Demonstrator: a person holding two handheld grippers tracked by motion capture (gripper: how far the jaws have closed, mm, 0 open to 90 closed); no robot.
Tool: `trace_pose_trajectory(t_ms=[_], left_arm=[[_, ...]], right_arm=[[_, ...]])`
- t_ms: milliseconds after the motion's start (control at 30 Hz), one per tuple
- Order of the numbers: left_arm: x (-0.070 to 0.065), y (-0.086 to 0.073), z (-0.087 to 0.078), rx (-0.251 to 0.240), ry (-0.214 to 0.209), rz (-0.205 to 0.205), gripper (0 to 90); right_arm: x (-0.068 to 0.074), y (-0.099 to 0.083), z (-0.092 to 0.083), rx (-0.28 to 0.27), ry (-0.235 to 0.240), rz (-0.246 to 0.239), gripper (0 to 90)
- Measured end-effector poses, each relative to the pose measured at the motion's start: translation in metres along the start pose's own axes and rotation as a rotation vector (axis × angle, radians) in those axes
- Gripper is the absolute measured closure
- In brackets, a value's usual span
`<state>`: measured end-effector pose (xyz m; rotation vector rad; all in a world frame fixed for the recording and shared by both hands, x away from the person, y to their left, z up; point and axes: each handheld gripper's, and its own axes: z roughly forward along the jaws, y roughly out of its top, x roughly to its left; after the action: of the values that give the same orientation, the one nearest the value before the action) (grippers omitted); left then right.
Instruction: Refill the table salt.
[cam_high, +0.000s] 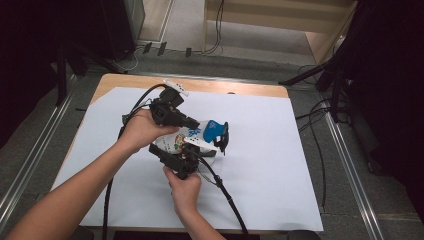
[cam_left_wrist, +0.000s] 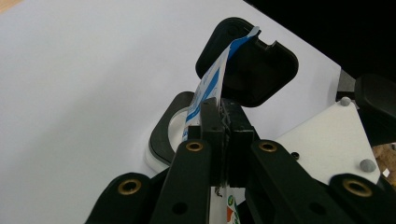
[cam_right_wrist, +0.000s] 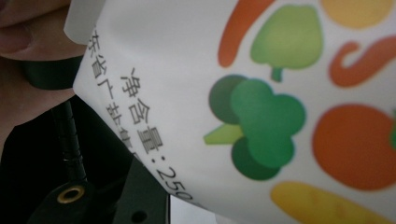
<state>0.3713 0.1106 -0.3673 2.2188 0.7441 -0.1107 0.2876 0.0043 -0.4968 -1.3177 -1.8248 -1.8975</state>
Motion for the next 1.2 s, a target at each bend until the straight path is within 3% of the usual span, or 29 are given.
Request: trace_pose_trajectory(t_ms=[400, 1200], left_arm=[[-0.0006, 0.0035, -0.0012, -0.007, 0.0, -0.003, 89.4], [-0.0026, 0.0073, -0.0017, -0.017, 0.003, -0.01, 89.3]], right_arm=[[0.0003, 0.0011, -0.0003, -0.024, 0.025, 0.05, 66.9], [-0.0001, 0.0036, -0.0016, -0.049, 0.044, 0.054, 67.0]])
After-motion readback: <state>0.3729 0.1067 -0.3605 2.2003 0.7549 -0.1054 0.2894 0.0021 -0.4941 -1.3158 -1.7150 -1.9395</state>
